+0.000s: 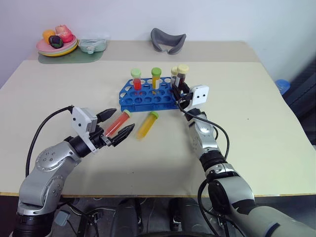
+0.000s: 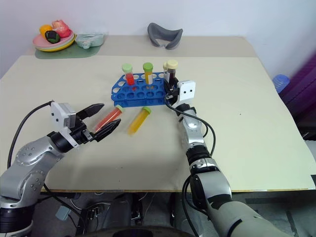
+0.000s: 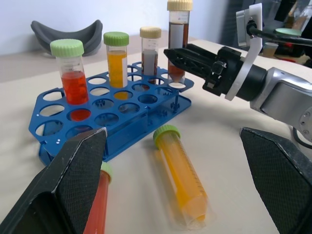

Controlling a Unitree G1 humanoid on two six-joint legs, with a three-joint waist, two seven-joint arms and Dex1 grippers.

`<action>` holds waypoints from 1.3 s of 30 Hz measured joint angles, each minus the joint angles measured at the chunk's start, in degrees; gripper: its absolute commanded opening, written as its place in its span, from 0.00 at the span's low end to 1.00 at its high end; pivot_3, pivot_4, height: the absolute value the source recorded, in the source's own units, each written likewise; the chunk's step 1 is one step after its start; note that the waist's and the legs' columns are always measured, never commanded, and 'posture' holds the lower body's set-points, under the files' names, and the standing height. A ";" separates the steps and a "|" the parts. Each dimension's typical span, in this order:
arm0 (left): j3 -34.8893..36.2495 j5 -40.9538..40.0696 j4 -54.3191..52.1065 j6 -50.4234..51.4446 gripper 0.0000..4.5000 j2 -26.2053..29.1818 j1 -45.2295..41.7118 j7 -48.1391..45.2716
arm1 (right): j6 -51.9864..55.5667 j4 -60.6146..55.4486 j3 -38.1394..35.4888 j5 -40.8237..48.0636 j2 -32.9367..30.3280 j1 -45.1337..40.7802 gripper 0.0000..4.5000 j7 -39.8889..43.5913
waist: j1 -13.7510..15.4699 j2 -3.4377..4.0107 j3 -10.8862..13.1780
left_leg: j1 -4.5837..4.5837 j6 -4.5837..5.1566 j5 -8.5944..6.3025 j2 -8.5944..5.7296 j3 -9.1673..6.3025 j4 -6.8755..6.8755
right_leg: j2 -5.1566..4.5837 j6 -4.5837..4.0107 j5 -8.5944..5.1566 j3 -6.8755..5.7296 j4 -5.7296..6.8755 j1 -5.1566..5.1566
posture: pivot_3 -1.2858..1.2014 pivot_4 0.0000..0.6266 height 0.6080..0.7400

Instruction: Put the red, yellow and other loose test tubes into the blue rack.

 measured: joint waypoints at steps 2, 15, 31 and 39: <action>-0.01 0.20 0.36 -0.53 1.00 0.00 0.37 -0.23 | 0.00 0.02 -0.25 -0.04 0.01 0.00 0.32 -0.06 | 0.03 0.00 0.00 | 0.00 0.00 0.00 0.00 0.00 0.01 | 0.00 0.00 0.00 0.00 0.00 0.00 | 0.52 0.24 0.55; -0.01 0.92 1.36 -2.17 1.00 0.00 0.53 -1.41 | -1.14 0.01 -1.02 -0.13 0.21 0.79 0.32 0.50 | 0.04 0.00 -0.01 | 0.00 0.00 0.00 0.00 0.00 0.02 | 0.00 0.00 0.00 0.00 0.01 0.01 | 0.52 0.24 0.55; 0.00 0.99 2.20 -3.12 1.00 0.00 0.84 -2.38 | -1.08 0.02 -1.01 -0.23 1.56 2.39 0.32 1.22 | 0.00 0.00 -0.01 | 0.00 0.00 0.00 0.00 0.00 0.02 | 0.00 0.00 0.00 0.00 0.03 0.00 | 0.52 0.24 0.55; 0.00 0.99 2.21 -3.12 1.00 0.00 0.84 -2.42 | -1.09 0.12 -1.16 -0.81 1.45 2.42 0.32 0.37 | 0.02 0.00 -0.01 | 0.00 0.00 0.00 0.00 0.00 0.03 | 0.00 0.00 0.00 0.00 0.04 0.00 | 0.52 0.24 0.55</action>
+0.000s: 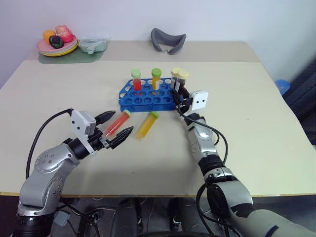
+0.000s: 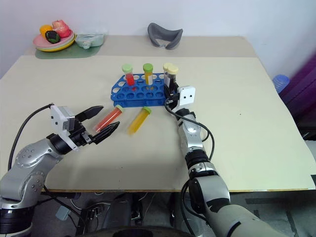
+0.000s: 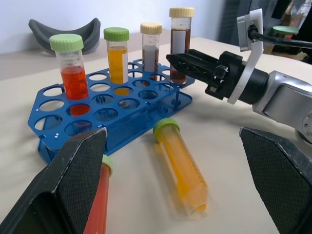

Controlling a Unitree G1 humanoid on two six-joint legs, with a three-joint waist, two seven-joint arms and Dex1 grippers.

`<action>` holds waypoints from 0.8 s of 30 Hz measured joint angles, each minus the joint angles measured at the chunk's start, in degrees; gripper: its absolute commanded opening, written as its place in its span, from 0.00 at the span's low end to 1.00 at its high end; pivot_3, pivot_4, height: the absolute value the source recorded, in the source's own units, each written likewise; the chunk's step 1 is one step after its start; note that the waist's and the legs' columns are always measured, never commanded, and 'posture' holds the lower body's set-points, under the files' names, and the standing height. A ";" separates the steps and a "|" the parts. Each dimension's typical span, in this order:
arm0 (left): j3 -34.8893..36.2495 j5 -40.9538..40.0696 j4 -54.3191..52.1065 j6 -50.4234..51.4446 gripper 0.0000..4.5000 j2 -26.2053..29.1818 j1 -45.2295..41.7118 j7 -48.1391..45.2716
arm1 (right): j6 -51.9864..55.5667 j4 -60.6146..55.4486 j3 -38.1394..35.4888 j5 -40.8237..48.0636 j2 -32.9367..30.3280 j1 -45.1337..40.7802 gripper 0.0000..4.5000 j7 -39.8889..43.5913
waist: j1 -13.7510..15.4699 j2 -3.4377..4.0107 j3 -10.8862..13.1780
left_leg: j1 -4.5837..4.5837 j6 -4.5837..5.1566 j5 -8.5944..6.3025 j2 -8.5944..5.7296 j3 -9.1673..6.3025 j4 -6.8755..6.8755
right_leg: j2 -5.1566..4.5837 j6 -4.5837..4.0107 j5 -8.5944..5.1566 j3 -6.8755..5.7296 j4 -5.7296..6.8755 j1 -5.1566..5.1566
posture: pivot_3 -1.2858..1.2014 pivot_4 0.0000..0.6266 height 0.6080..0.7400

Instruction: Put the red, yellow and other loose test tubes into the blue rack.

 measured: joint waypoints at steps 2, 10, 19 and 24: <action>0.00 0.01 0.01 0.00 1.00 0.00 0.00 0.00 | 0.00 0.38 -0.03 -0.08 -0.04 0.00 0.32 -0.24 | 0.01 0.00 0.00 | 0.00 0.00 0.00 0.00 0.00 0.00 | 0.00 0.00 0.00 0.00 0.00 0.00 | 0.52 0.24 0.55; -0.01 0.03 0.16 -0.01 1.00 -0.02 -0.01 0.03 | 0.01 0.57 -0.51 0.39 -0.01 0.00 0.86 1.00 | -0.01 0.00 0.00 | 0.00 0.00 0.00 0.00 0.00 0.00 | 0.00 0.00 0.00 0.00 0.00 0.00 | 0.52 0.24 0.55; -0.07 0.06 0.16 0.00 1.00 -0.14 0.00 0.40 | -0.01 -1.78 -0.48 0.41 -0.10 0.48 0.97 1.19 | 0.02 0.00 0.00 | 0.00 0.00 0.00 0.00 0.00 0.01 | 0.00 0.00 0.00 0.00 0.00 0.00 | 0.52 0.24 0.55; -0.11 0.45 0.16 -0.01 1.00 -0.19 0.21 1.13 | 1.04 -11.39 -0.27 0.48 -1.85 3.60 0.97 1.43 | 0.15 0.00 0.00 | 0.00 0.00 0.00 0.00 -0.01 0.01 | -0.01 0.00 0.00 0.00 0.00 0.00 | 0.52 0.24 0.55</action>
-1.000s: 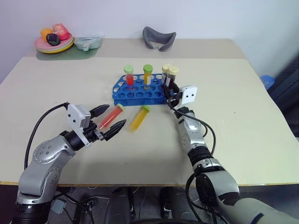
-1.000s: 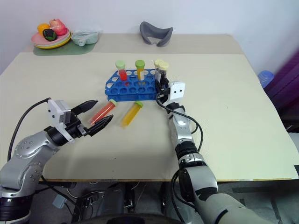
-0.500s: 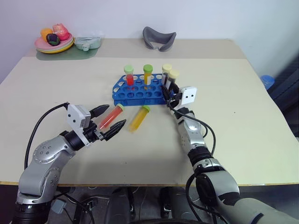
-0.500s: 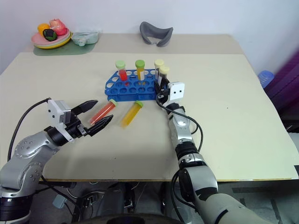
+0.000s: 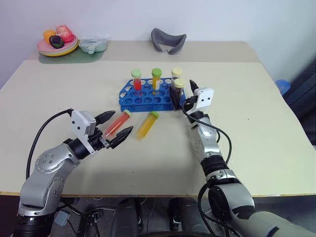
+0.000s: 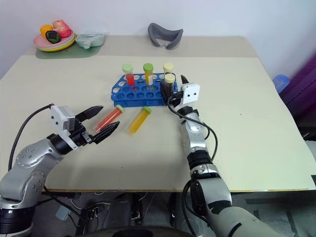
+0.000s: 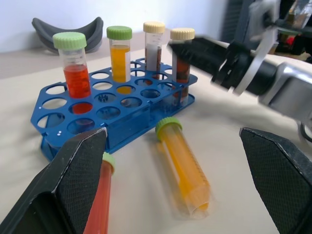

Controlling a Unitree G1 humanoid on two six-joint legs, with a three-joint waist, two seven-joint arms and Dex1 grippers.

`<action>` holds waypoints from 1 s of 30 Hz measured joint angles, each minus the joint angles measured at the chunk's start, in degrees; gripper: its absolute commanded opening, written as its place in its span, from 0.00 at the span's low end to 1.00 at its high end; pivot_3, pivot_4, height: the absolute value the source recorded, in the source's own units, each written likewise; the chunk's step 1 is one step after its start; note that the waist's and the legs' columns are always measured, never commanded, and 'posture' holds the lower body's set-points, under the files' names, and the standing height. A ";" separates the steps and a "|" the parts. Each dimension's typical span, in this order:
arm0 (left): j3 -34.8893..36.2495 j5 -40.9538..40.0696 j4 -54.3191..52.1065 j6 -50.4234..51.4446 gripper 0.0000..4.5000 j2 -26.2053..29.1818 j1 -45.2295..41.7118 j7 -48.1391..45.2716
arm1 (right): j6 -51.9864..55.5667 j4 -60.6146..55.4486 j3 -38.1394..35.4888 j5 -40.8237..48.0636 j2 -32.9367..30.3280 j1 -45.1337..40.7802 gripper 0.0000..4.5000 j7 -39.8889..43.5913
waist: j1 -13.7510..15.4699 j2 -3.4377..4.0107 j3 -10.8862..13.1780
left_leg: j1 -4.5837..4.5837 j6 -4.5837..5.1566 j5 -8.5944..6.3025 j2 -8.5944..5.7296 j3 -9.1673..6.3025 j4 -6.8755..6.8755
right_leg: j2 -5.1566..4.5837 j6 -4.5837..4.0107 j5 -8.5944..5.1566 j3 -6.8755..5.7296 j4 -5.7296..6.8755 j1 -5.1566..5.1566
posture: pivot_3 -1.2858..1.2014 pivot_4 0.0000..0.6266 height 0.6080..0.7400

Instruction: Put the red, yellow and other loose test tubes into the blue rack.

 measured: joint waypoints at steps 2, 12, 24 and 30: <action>0.18 0.73 0.02 -0.05 1.00 0.02 0.32 0.61 | 1.84 -6.21 0.05 0.11 -1.88 2.77 0.97 0.32 | 0.05 0.00 0.00 | 0.00 0.00 0.00 -0.01 -0.01 0.00 | 0.00 0.00 0.00 0.00 0.00 0.01 | 0.52 0.24 0.55; 4.81 2.60 5.72 -1.36 1.00 3.35 0.09 -0.28 | 32.47 -43.40 4.11 12.32 -20.00 25.11 0.97 14.48 | -0.06 0.02 -0.01 | 0.12 0.00 0.00 0.00 -0.05 -0.02 | 0.02 0.00 -0.01 0.00 -0.01 0.10 | 0.52 0.24 0.55; 3.38 -0.62 5.88 9.38 1.00 7.03 -7.44 -1.00 | 57.68 -61.59 7.94 18.74 -30.81 24.61 0.97 17.87 | 0.56 -0.06 -0.05 | 0.30 0.06 -0.03 -0.06 -0.10 -0.02 | -0.01 0.01 -0.01 -0.04 -0.13 0.39 | 0.52 0.24 0.55; -6.96 2.20 -0.98 19.82 1.00 7.06 -16.57 5.64 | 59.35 -62.82 8.00 18.27 -36.31 25.30 0.97 21.34 | 0.37 -0.09 -0.04 | 0.70 0.05 -0.03 -0.07 -0.13 -0.16 | 0.03 0.03 -0.04 -0.06 -0.20 0.70 | 0.52 0.24 0.55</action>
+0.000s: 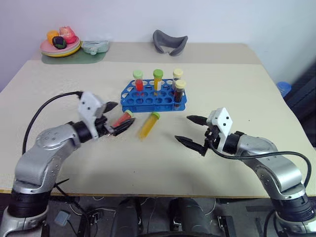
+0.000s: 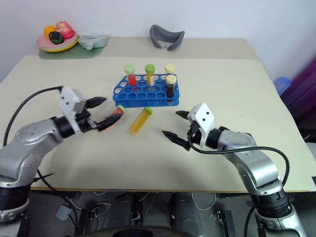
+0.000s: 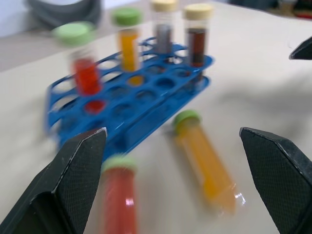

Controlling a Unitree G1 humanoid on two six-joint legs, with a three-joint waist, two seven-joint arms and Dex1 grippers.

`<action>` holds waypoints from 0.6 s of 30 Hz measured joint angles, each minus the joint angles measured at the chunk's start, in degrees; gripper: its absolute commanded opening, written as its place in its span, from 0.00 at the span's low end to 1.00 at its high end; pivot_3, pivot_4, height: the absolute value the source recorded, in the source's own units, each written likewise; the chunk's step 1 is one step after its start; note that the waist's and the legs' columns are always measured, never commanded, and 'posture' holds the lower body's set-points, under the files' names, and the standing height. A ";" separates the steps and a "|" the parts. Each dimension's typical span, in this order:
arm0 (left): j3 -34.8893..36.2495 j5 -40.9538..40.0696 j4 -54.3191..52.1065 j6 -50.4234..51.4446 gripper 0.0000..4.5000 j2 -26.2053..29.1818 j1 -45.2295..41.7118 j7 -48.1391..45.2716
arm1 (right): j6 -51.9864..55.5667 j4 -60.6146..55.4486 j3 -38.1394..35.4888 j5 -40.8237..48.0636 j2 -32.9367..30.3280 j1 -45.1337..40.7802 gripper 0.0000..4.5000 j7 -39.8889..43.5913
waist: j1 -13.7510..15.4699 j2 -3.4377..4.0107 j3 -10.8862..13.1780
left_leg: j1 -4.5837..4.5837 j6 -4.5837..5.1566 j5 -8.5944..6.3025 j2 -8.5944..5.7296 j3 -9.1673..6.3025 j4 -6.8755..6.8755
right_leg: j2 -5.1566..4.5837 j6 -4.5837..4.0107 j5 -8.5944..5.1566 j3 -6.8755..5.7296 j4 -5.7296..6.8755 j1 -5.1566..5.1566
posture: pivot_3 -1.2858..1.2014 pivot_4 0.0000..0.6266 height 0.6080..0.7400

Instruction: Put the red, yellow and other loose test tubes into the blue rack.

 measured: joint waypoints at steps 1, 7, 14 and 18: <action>-1.34 0.88 -0.17 1.54 1.00 -0.01 -0.96 1.10 | -0.11 0.05 -0.24 -0.15 -0.14 0.07 0.97 0.24 | -0.14 0.00 0.00 | 0.04 0.00 0.00 0.00 -0.01 -0.02 | 0.01 0.00 0.00 0.01 0.00 0.00 | 0.52 0.24 0.55; -5.87 4.76 -0.25 7.92 1.00 0.20 -2.77 4.27 | -0.99 0.51 -1.11 -1.05 -0.83 0.59 0.97 1.55 | 0.01 -0.04 0.03 | 0.03 -0.01 0.00 0.00 -0.07 -0.01 | 0.00 0.01 -0.01 0.02 0.00 0.00 | 0.52 0.24 0.55; -6.99 6.14 -0.99 9.56 1.00 -1.22 -1.97 4.99 | 2.30 0.56 -1.12 -1.22 -1.07 0.88 0.97 1.40 | 0.12 -0.06 0.04 | 0.03 0.00 0.00 -0.03 -0.15 0.01 | -0.02 0.01 -0.01 0.02 0.00 0.03 | 0.52 0.24 0.55; -6.97 5.91 -1.35 11.11 1.00 -2.60 -1.86 5.21 | 2.74 0.46 -1.12 -1.36 -1.74 0.82 0.97 1.83 | 0.13 -0.07 0.05 | 0.02 0.00 0.00 -0.04 -0.17 0.01 | -0.03 0.01 -0.01 0.02 0.00 0.04 | 0.52 0.24 0.55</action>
